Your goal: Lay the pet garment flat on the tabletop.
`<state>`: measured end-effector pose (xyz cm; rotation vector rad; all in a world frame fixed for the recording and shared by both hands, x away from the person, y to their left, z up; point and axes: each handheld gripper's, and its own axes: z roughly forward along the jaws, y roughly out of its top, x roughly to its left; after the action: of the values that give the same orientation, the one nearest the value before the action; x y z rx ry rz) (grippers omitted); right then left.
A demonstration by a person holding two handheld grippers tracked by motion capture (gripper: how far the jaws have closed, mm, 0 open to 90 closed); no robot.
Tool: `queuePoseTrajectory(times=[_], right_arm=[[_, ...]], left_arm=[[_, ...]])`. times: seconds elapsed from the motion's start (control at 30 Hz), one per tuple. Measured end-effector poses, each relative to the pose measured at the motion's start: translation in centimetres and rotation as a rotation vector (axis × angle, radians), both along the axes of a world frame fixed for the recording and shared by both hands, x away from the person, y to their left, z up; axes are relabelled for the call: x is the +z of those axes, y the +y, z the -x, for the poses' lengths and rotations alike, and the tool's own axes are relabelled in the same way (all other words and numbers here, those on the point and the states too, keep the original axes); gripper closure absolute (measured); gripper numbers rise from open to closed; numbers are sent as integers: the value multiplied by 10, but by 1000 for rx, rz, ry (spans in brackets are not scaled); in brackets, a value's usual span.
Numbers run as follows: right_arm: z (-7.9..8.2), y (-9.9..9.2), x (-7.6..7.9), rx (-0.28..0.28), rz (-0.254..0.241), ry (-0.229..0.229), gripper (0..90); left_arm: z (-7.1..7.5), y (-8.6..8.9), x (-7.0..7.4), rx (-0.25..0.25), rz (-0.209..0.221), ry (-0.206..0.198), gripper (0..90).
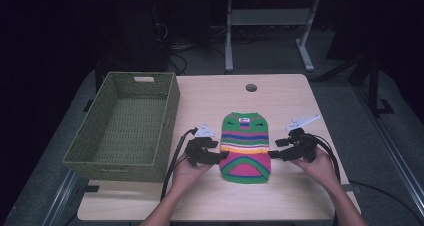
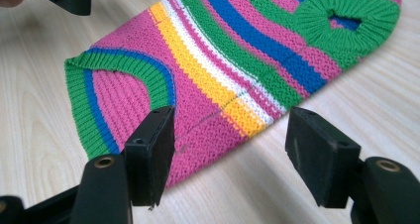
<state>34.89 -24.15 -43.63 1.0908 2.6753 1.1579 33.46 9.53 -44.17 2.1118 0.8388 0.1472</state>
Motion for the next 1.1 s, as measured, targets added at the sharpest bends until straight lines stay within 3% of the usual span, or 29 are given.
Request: queuePoseTrajectory(times=[0.27,0.6,1.1], right_arm=[[8,-10,-5,-18,-5,20,344],[19,-20,-7,-28,-10,3,345],[35,-37,-10,-53,-19,12,330]], left_arm=[[6,2,1,-4,1,1,364],[15,5,1,-27,-13,-8,355],[28,13,1,-31,-7,3,321]])
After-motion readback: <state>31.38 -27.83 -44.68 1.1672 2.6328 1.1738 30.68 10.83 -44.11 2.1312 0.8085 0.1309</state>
